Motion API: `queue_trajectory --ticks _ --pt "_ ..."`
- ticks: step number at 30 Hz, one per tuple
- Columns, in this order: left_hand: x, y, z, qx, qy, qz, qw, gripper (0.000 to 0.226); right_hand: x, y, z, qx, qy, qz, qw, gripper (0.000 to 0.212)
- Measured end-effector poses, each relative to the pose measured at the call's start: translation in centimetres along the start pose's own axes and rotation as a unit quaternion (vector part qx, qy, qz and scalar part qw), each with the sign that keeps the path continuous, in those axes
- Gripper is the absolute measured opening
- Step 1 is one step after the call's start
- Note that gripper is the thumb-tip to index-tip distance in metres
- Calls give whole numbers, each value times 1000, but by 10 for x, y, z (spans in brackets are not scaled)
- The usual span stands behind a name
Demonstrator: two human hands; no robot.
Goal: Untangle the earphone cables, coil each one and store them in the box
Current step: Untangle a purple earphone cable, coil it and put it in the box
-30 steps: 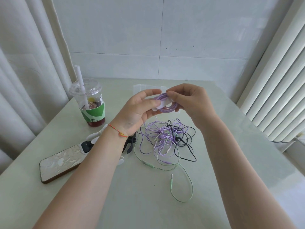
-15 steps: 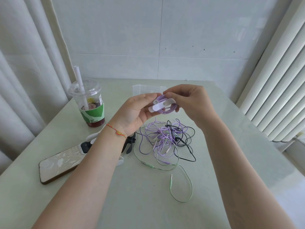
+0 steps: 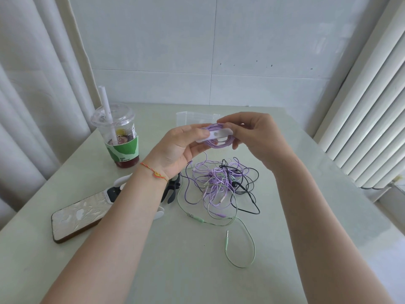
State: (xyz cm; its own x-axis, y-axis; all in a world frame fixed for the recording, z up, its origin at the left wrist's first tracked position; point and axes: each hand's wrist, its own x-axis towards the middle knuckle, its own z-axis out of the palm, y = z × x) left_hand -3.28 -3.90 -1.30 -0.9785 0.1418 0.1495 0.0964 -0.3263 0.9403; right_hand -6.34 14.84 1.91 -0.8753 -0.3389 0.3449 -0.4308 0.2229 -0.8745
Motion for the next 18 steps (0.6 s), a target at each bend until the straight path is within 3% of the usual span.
queue_trajectory --ticks 4,7,14,18 --pt "2 -1 4 -52 89 19 995 17 1 -2 11 -15 28 -14 999 12" --pt "4 -1 5 -38 140 35 989 17 1 -2 15 -29 29 -8 999 12" --pt "5 -5 3 -17 148 60 987 13 1 1 16 52 11 42 998 10" --pt "5 -8 7 -46 153 64 985 9 4 6 20 104 54 75 990 6"
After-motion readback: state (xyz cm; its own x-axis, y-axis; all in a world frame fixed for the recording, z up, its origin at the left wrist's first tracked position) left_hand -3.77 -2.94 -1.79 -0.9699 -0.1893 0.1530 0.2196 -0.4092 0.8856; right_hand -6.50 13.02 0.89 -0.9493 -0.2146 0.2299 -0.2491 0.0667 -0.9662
